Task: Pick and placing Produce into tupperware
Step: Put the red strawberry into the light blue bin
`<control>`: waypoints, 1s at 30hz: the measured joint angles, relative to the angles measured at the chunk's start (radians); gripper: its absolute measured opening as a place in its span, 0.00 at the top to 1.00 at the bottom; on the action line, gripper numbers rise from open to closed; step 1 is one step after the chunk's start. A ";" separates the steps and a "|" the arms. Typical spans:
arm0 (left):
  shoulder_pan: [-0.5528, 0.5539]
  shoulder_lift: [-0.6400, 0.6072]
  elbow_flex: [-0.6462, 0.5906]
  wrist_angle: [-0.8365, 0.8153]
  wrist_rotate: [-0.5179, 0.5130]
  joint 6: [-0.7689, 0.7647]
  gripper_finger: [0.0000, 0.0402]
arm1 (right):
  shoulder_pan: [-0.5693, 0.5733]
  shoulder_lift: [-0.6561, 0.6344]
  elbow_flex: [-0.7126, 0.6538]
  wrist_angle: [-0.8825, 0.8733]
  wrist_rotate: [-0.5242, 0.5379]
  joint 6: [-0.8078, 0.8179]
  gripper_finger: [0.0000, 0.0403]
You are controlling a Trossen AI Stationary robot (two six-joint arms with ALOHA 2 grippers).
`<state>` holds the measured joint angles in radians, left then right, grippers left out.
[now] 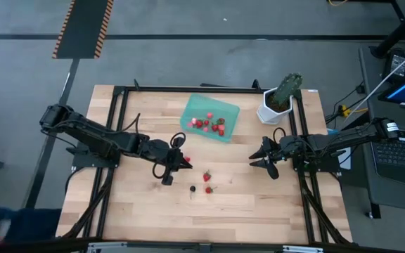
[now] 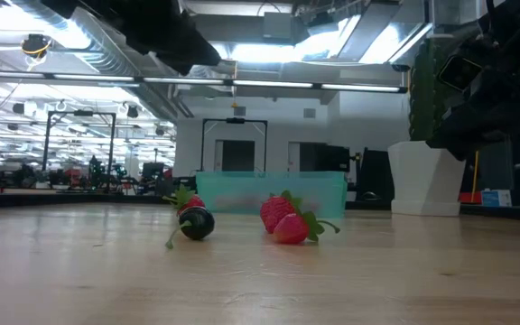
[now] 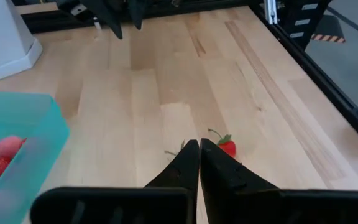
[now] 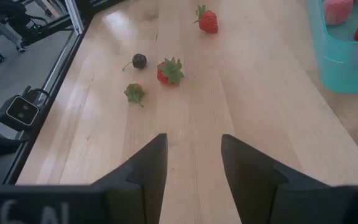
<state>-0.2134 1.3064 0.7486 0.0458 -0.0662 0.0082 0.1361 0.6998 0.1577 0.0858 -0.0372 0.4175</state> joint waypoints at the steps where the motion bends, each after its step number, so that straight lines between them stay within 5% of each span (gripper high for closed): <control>1: 0.000 0.000 0.000 -0.003 0.000 -0.002 0.99 | 0.000 0.000 0.000 0.000 0.000 -0.001 0.62; 8: 0.000 0.000 0.000 -0.004 -0.078 -0.006 0.97 | 0.000 0.000 0.000 0.000 0.000 -0.002 0.62; 22: 0.001 0.000 0.000 -0.068 -0.154 -0.109 0.65 | 0.000 0.000 0.000 -0.001 0.000 -0.002 0.62; 30: 0.001 0.001 0.035 -0.218 -0.154 -0.187 0.62 | 0.000 0.000 0.000 -0.001 0.000 -0.002 0.62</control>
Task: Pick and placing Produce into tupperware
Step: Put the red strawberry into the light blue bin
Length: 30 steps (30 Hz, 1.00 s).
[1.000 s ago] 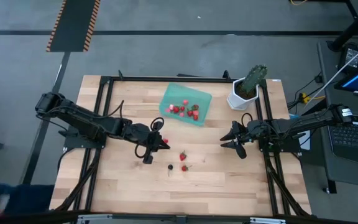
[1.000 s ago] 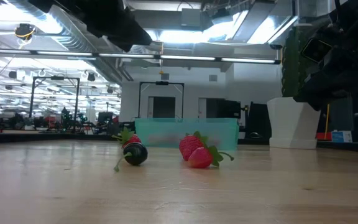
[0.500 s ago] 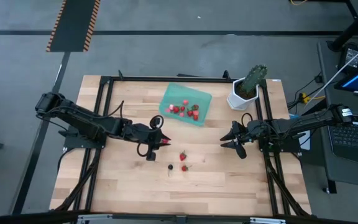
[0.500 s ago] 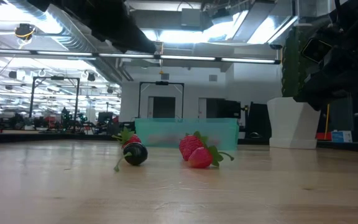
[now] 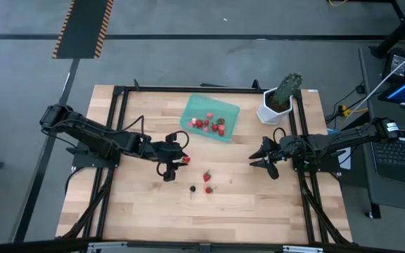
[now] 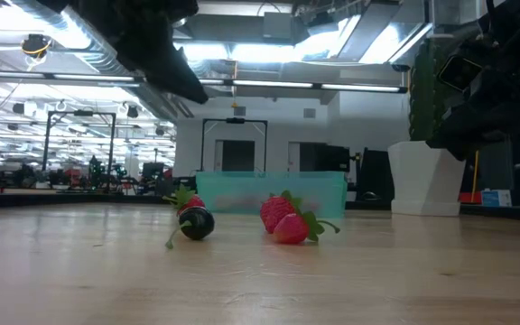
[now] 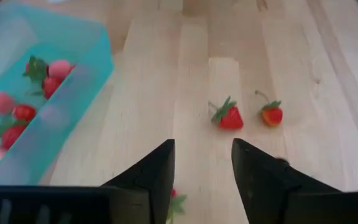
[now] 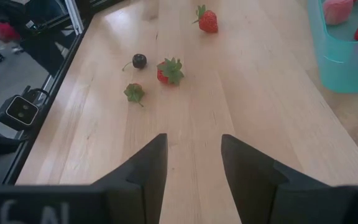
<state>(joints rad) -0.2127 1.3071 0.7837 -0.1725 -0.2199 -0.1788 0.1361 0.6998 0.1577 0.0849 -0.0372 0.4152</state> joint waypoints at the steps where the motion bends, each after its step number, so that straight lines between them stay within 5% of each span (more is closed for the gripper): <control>1: 0.000 0.000 0.015 -0.031 0.000 -0.004 0.63 | 0.000 0.000 0.000 0.000 0.000 0.000 0.62; 30: 0.042 0.136 0.055 -0.142 0.000 -0.103 0.63 | 0.000 0.000 0.000 -0.001 0.000 -0.004 0.62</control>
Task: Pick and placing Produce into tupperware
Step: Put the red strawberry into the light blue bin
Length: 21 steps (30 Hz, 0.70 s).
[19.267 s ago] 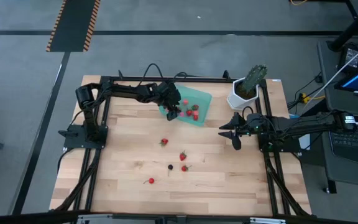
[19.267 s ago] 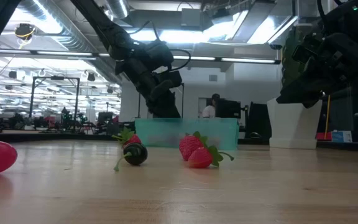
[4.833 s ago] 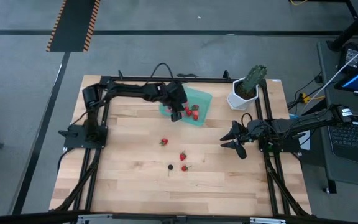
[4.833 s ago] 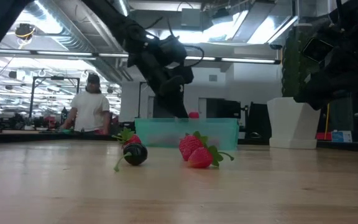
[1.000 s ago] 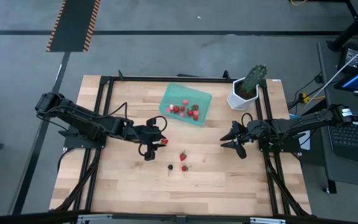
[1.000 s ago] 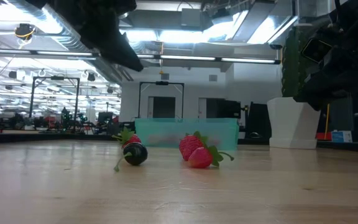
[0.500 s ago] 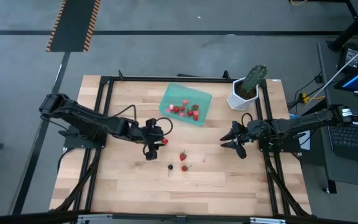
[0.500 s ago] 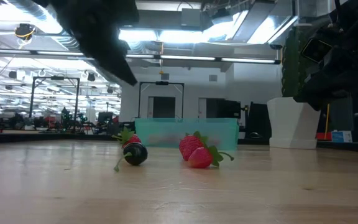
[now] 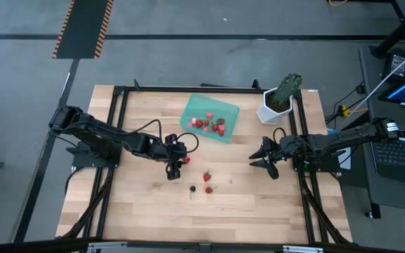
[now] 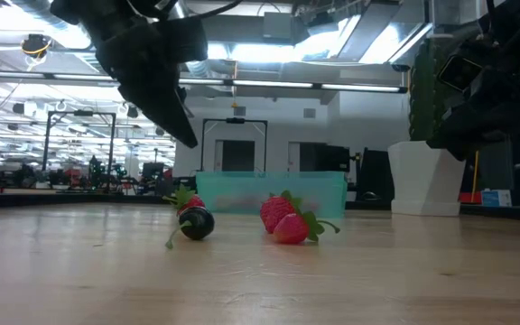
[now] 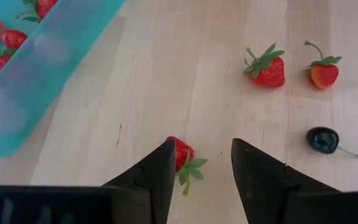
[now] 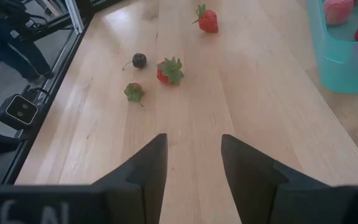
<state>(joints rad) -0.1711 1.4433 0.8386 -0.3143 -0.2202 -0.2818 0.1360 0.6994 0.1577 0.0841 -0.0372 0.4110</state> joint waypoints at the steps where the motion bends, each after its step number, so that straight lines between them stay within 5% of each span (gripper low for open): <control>1: 0.000 0.000 0.000 -0.001 0.002 -0.001 0.63 | 0.000 0.000 0.000 0.000 0.000 0.000 0.62; 21: 0.029 0.106 -0.001 0.001 0.017 -0.020 0.63 | 0.000 0.000 0.000 0.001 0.000 0.000 0.62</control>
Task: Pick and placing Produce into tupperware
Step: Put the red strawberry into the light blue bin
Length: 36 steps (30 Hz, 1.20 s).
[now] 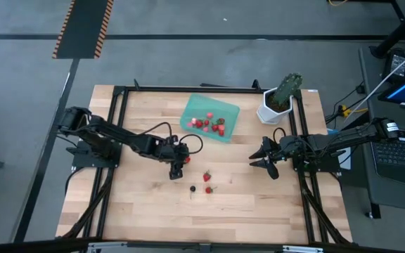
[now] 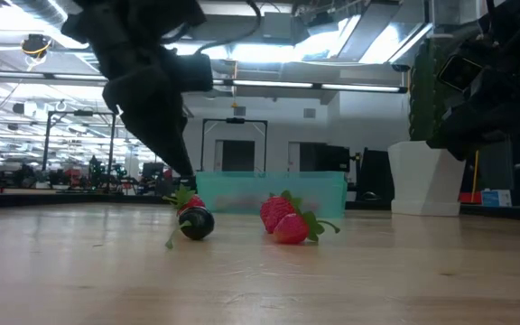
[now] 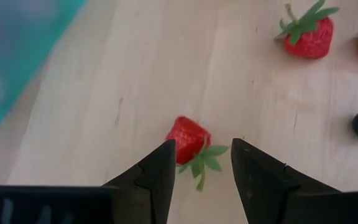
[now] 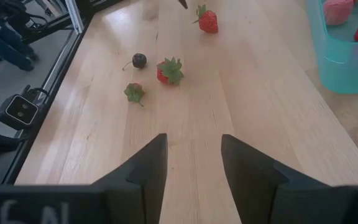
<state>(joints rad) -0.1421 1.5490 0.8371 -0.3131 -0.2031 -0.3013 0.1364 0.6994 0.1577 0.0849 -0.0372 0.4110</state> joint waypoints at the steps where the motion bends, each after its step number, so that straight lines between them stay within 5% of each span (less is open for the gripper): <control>1: 0.005 0.004 0.000 -0.004 0.010 -0.010 0.63 | 0.000 0.000 0.000 0.000 0.000 0.000 0.62; 36: 0.039 0.098 0.002 0.032 0.117 -0.011 0.63 | 0.000 0.000 0.000 -0.001 0.003 -0.023 0.62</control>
<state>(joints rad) -0.1028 1.6469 0.8387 -0.2813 -0.0860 -0.3122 0.1360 0.6994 0.1577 0.0841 -0.0345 0.3882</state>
